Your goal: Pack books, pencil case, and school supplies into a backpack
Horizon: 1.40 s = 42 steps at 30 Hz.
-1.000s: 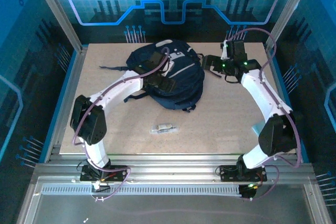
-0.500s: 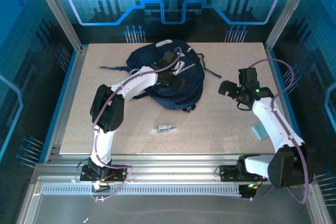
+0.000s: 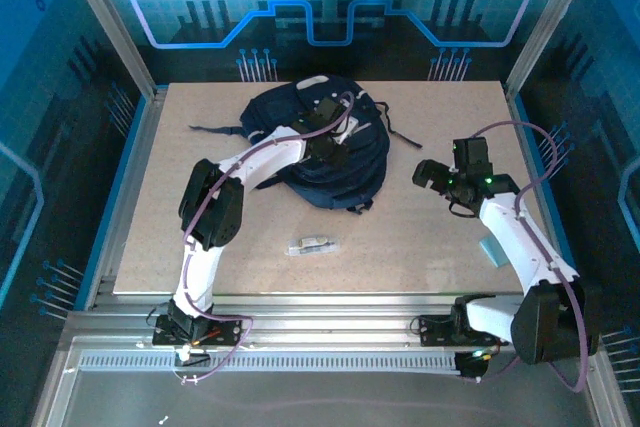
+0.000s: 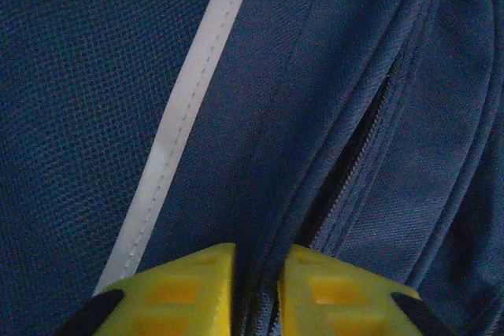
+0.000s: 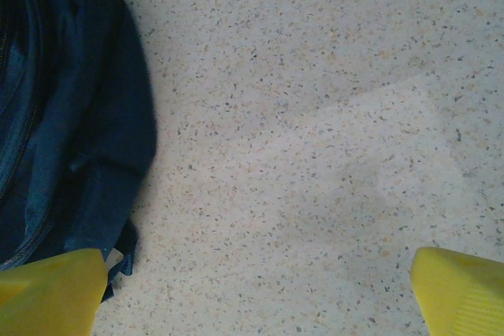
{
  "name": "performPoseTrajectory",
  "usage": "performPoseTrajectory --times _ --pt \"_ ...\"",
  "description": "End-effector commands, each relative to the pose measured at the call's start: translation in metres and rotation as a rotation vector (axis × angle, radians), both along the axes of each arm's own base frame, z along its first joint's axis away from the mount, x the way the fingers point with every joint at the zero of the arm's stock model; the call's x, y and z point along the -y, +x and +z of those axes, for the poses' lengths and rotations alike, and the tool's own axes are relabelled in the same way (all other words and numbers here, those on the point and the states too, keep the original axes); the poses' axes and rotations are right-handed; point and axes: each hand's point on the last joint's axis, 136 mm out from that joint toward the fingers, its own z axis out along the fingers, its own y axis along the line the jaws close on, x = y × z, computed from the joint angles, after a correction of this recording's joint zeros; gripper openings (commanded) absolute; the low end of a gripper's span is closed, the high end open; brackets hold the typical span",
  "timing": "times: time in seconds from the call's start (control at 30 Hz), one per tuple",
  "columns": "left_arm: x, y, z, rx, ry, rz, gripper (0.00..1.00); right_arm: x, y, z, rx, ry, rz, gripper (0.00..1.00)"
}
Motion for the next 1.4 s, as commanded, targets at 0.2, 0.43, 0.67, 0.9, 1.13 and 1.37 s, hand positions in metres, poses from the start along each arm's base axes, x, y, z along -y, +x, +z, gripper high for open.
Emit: performPoseTrajectory --times 0.2,0.43,0.67,0.9,1.13,1.37 --pt "-0.019 0.013 0.029 0.020 -0.060 0.077 0.00 0.001 0.005 -0.001 -0.011 -0.021 -0.011 1.00" --pt "-0.024 0.008 0.061 -0.054 -0.269 0.158 0.00 0.037 -0.009 -0.010 -0.129 -0.174 -0.136 1.00" --pt "-0.038 0.011 0.089 -0.101 -0.461 0.236 0.00 0.092 -0.040 -0.035 -0.314 -0.313 -0.335 1.00" --pt "-0.040 0.012 0.084 -0.124 -0.484 0.249 0.00 0.125 -0.079 -0.052 -0.384 -0.289 -0.527 1.00" --pt "-0.038 0.014 0.077 -0.150 -0.508 0.257 0.00 0.147 -0.123 -0.063 -0.438 -0.266 -0.649 1.00" --pt "-0.038 0.013 0.078 -0.150 -0.508 0.256 0.00 0.158 -0.147 -0.093 -0.448 -0.105 -0.765 1.00"
